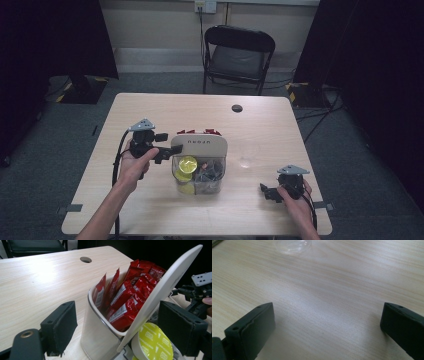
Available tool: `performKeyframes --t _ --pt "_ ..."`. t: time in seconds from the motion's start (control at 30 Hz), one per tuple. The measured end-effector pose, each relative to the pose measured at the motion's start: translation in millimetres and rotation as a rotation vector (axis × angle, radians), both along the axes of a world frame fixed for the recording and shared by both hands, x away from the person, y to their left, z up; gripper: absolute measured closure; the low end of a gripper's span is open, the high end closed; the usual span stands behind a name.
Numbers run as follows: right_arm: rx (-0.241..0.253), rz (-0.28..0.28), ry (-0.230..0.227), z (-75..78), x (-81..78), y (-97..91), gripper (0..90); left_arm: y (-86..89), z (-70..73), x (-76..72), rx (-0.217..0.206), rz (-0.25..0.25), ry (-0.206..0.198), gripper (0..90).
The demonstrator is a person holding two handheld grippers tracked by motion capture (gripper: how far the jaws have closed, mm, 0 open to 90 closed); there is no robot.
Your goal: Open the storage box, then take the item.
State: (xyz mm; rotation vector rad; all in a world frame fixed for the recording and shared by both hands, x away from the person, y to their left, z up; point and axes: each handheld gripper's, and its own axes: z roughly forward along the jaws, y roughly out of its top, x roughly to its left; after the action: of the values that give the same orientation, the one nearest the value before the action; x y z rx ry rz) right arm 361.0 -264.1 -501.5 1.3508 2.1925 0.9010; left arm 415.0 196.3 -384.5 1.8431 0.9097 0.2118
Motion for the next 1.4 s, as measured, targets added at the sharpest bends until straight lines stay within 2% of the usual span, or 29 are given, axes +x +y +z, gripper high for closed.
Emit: performKeyframes --t 0.07,0.2,0.23,0.43,0.5,0.6,0.7,0.9,1.07,1.23,1.4 --pt "0.000 0.000 0.000 0.0 0.0 0.0 0.0 1.4 -1.1 1.6 -0.012 -0.004 0.009 15.4" --pt "0.000 0.000 0.000 0.0 0.0 0.0 0.0 2.2 -1.6 2.2 -0.010 -0.007 0.011 14.8" --pt "0.000 0.000 0.000 0.0 0.0 0.0 0.0 2.3 -1.3 2.0 0.001 -0.007 0.007 14.9" --pt "0.001 0.005 0.000 0.2 0.0 -0.4 0.0 1.9 -2.2 2.5 -0.007 -0.012 0.008 15.0" --pt "0.004 0.020 -0.002 1.0 -0.5 -0.5 2.9 1.9 -2.6 2.8 -0.006 -0.014 0.009 15.0" --pt "0.013 0.027 -0.014 3.4 -1.7 0.6 14.8 3.0 -4.1 4.7 -0.002 -0.021 0.021 14.3" --pt "0.019 0.047 -0.018 6.8 -3.4 4.0 14.4 3.4 -4.7 5.1 0.001 -0.019 0.026 13.0" --pt "0.067 0.073 -0.043 15.1 -6.9 10.5 14.3 3.2 -4.9 4.9 -0.001 -0.018 0.027 13.0" --pt "0.098 0.119 -0.054 22.4 -9.9 14.9 19.3 3.3 -4.2 4.2 0.009 -0.013 0.030 12.9" --pt "0.127 0.125 -0.082 32.4 -12.4 18.3 21.0 3.5 -5.6 5.8 -0.002 -0.017 0.034 11.4" --pt "0.182 0.147 -0.102 44.5 -15.6 24.4 22.8 3.5 -5.9 5.0 0.002 -0.010 0.035 11.4"
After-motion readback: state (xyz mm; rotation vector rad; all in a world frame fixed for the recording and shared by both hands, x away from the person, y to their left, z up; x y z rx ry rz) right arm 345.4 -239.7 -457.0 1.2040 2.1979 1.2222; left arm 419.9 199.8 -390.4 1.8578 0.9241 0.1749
